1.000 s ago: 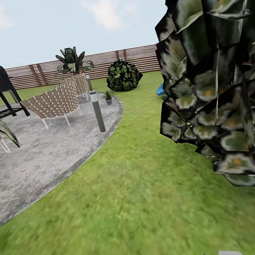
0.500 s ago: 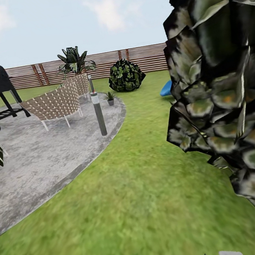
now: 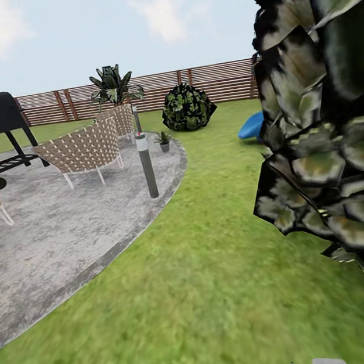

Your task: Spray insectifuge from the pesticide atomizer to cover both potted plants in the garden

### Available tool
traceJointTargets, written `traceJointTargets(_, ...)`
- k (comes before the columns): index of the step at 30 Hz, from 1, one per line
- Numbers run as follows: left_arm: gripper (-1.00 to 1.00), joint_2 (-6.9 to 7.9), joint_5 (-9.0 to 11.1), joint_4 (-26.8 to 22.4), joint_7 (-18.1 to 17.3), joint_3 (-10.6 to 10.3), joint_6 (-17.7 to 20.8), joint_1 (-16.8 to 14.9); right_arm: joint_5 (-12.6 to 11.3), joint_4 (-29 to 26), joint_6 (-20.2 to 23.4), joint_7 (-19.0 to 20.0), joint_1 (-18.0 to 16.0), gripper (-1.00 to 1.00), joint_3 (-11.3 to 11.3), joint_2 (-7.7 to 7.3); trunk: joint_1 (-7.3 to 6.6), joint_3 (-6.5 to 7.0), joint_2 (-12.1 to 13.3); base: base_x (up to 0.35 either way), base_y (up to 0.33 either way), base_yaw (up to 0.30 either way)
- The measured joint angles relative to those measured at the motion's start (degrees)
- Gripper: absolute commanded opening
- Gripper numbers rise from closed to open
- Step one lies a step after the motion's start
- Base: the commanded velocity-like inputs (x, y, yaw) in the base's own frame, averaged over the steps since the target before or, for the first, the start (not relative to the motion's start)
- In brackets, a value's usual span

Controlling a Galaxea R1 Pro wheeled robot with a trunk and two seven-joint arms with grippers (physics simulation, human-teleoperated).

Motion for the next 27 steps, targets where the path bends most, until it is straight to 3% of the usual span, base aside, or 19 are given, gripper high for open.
traceJointTargets(12,-1.0,0.0,0.0,0.0,0.0,0.0,0.0,0.0,0.1,0.0,0.0,0.0,0.0,1.0,0.0,0.03,0.0,0.0,0.0,0.34,0.0,0.268)
traceJointTargets(27,-1.0,0.0,0.0,0.1,0.0,0.0,0.0,0.0,0.1,0.0,0.0,0.0,0.0,1.0,0.0,0.03,0.0,0.0,0.0,0.34,0.0,0.058)
